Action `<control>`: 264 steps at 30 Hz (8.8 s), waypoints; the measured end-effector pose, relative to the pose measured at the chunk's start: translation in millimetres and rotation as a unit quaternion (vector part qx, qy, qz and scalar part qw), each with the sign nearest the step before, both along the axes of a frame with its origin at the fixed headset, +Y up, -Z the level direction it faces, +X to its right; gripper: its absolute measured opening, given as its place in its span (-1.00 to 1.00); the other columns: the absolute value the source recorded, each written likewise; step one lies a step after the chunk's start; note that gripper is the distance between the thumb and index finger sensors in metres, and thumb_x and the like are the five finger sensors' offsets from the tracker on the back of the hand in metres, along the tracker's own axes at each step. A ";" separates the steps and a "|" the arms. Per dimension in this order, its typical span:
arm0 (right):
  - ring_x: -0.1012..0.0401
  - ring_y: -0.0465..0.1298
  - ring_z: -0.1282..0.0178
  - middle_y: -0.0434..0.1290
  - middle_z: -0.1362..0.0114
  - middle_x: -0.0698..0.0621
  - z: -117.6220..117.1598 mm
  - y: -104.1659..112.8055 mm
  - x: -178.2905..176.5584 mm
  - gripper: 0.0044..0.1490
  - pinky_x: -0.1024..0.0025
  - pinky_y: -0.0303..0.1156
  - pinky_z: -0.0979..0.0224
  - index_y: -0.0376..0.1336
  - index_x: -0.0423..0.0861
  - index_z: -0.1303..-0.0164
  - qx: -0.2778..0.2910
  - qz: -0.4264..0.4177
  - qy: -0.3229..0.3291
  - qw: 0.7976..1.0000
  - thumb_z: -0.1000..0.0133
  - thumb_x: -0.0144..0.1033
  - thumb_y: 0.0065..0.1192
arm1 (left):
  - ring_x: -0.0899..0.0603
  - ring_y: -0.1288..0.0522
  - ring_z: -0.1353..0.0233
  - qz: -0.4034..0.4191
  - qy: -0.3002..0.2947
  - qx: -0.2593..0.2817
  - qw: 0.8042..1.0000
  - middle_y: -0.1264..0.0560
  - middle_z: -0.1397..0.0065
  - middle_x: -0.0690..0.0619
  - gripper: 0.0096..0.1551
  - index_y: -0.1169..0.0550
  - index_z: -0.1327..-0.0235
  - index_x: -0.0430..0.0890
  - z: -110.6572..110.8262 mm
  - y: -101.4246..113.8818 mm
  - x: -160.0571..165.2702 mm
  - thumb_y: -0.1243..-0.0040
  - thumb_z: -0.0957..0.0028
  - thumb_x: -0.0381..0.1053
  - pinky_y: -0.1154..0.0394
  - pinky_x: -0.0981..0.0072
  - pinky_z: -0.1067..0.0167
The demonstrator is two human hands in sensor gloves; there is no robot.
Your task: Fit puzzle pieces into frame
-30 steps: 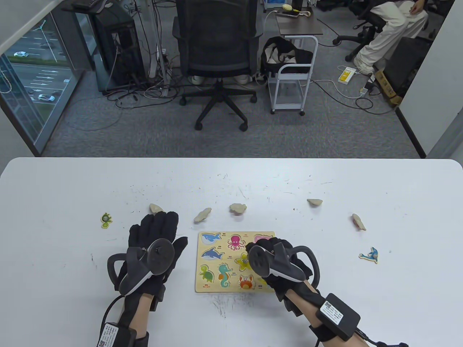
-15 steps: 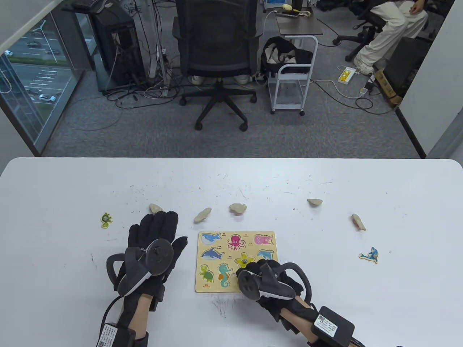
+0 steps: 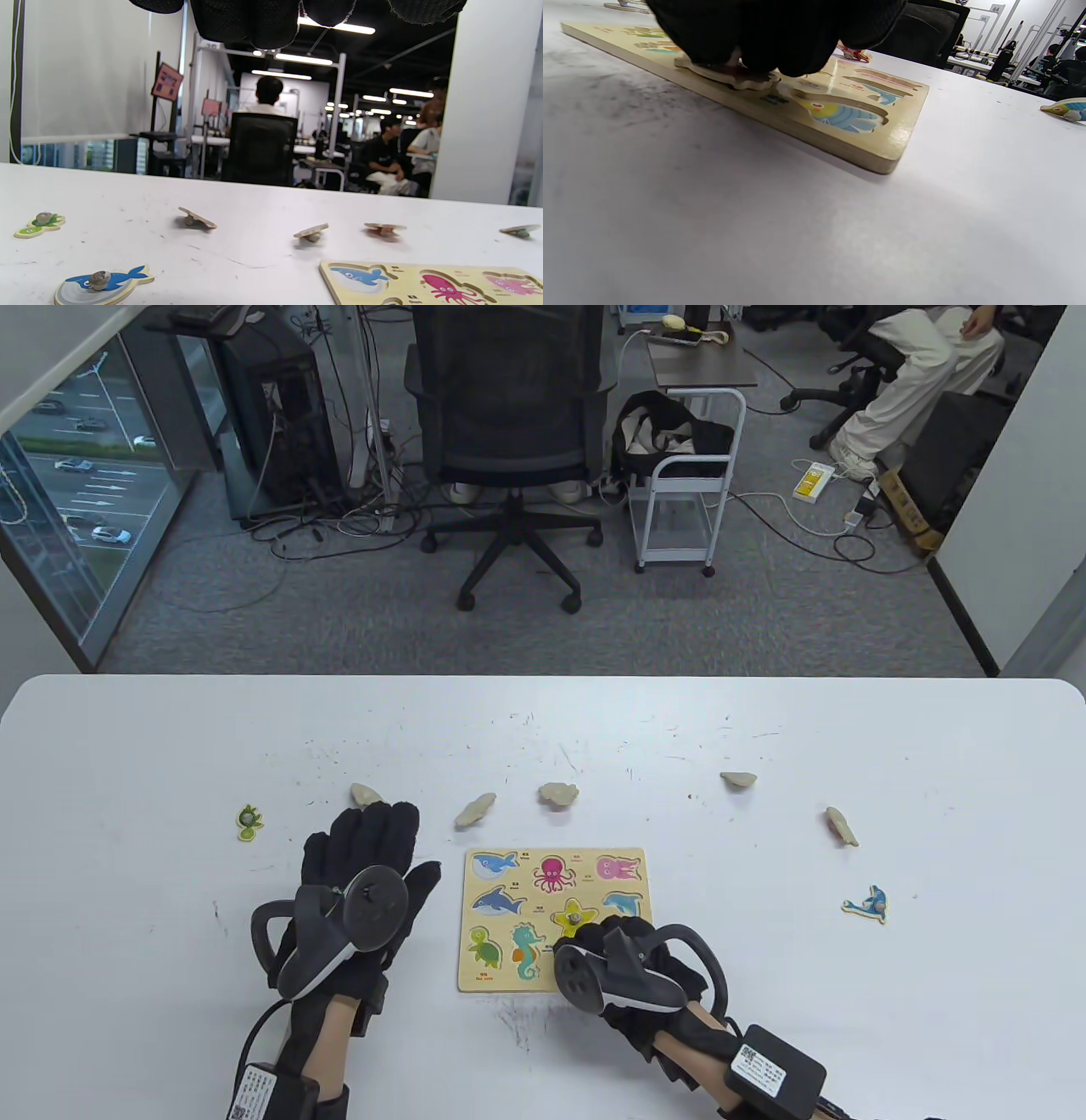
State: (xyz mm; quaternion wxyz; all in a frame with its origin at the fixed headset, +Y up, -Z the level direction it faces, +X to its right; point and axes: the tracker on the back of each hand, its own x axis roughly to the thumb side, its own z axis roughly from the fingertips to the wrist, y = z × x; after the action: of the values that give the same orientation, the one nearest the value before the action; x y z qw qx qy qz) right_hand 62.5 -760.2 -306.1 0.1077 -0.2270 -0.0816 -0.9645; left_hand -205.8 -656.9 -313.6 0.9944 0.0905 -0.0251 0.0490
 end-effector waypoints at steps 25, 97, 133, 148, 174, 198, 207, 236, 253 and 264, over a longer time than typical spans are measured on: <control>0.14 0.48 -0.49 0.42 -0.52 0.20 3.0 22.7 28.8 -0.33 0.04 0.31 -0.61 0.22 0.26 -0.44 0.038 0.015 -0.041 0.998 -0.09 0.10 0.30 | -0.26 -0.23 -0.75 -0.004 0.000 -0.007 1.000 -0.30 -0.81 0.03 -0.12 -0.20 -0.72 0.22 -0.4 0.7 1.9 0.04 -0.11 0.46 -0.17 -0.30 -0.62; 0.18 0.57 -0.27 0.55 -0.33 0.18 -67.5 27.6 274.6 -0.46 0.10 0.41 -0.51 0.35 0.22 -0.27 -0.008 -0.030 -0.536 0.843 -0.06 -0.01 0.43 | -0.26 -0.24 -0.75 -0.009 0.007 -0.019 1.000 -0.30 -0.81 0.03 -0.13 -0.21 -0.72 0.21 -2.6 0.7 -0.1 0.04 -0.11 0.46 -0.17 -0.30 -0.62; 0.20 0.57 -0.32 0.52 -0.38 0.22 -55.7 51.5 53.7 -0.46 0.10 0.40 -0.53 0.34 0.27 -0.26 0.085 0.025 -0.138 0.986 -0.06 -0.06 0.46 | -0.26 -0.24 -0.75 0.001 0.004 -0.009 1.000 -0.30 -0.81 0.02 -0.12 -0.20 -0.72 0.22 -1.0 0.7 -3.8 0.04 -0.11 0.47 -0.17 -0.30 -0.62; 0.21 0.57 -0.32 0.53 -0.37 0.23 -66.4 8.5 30.6 -0.47 0.10 0.40 -0.53 0.35 0.28 -0.25 0.054 0.073 -0.115 0.989 -0.05 -0.05 0.45 | -0.26 -0.23 -0.75 0.001 0.004 -0.011 1.000 -0.29 -0.81 0.02 -0.12 -0.20 -0.72 0.21 -1.0 0.8 -4.0 0.04 -0.11 0.47 -0.17 -0.30 -0.62; 0.22 0.57 -0.33 0.52 -0.38 0.24 -68.8 -4.3 32.8 -0.47 0.10 0.39 -0.54 0.34 0.29 -0.25 0.030 0.060 -0.117 0.991 -0.05 -0.05 0.44 | -0.26 -0.23 -0.75 -0.003 0.003 -0.018 1.000 -0.29 -0.81 0.02 -0.13 -0.21 -0.72 0.22 -1.6 0.9 -2.0 0.04 -0.11 0.47 -0.17 -0.30 -0.62; 0.08 0.27 -0.71 0.18 -0.72 0.19 -93.7 58.1 173.9 -0.16 0.00 0.12 -0.75 0.03 0.30 -0.58 0.051 -0.014 -0.355 0.933 -0.09 0.13 0.29 | -0.26 -0.23 -0.75 -0.002 0.008 -0.018 1.000 -0.29 -0.81 0.02 -0.12 -0.20 -0.72 0.22 -1.2 1.9 -3.8 0.04 -0.11 0.47 -0.17 -0.29 -0.62; 0.09 0.24 -0.73 0.10 -0.76 0.17 -113.5 53.6 258.7 -0.06 0.02 0.09 -0.77 -0.08 0.28 -0.63 0.020 -0.061 -0.498 0.865 -0.10 0.15 0.28 | -0.26 -0.23 -0.75 -0.004 0.021 -0.019 1.000 -0.29 -0.81 0.03 -0.13 -0.20 -0.72 0.22 -1.6 2.4 -7.5 0.04 -0.11 0.47 -0.17 -0.29 -0.62; 0.24 0.41 -0.52 0.31 -0.60 0.25 -153.2 -16.7 273.9 -0.28 0.12 0.24 -0.69 0.11 0.31 -0.51 -0.025 -0.066 -0.597 0.799 -0.14 -0.06 0.33 | -0.26 -0.23 -0.76 -0.012 0.041 -0.040 0.998 -0.29 -0.81 0.03 -0.13 -0.21 -0.72 0.22 -6.6 -1.8 -14.3 0.04 -0.11 0.47 -0.17 -0.29 -0.62; 0.19 0.52 -0.44 0.44 -0.50 0.18 -119.5 36.4 233.5 -0.42 0.10 0.35 -0.59 0.23 0.22 -0.45 0.024 -0.177 -0.447 0.876 -0.18 -0.16 0.26 | -0.25 -0.23 -0.76 0.000 0.026 -0.030 0.999 -0.29 -0.81 0.03 -0.13 -0.20 -0.72 0.22 -4.2 0.6 -10.4 0.04 -0.11 0.47 -0.17 -0.29 -0.62; 0.20 0.58 -0.35 0.50 -0.45 0.15 -51.4 110.8 136.3 -0.42 0.10 0.41 -0.52 0.28 0.19 -0.43 0.018 -0.263 -0.242 0.934 -0.16 -0.15 0.31 | -0.24 -0.27 -0.74 0.066 -0.025 -0.010 0.997 -0.32 -0.79 0.04 -0.14 -0.22 -0.71 0.22 2.4 7.6 -0.4 0.01 -0.11 0.46 -0.20 -0.21 -0.64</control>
State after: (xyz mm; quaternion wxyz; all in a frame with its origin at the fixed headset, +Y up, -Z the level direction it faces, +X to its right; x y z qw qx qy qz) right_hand 198.8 -649.4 -357.5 -0.1686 0.0022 -0.0249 -0.9854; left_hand -206.3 -649.3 -311.2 0.9889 0.0805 -0.0434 0.1174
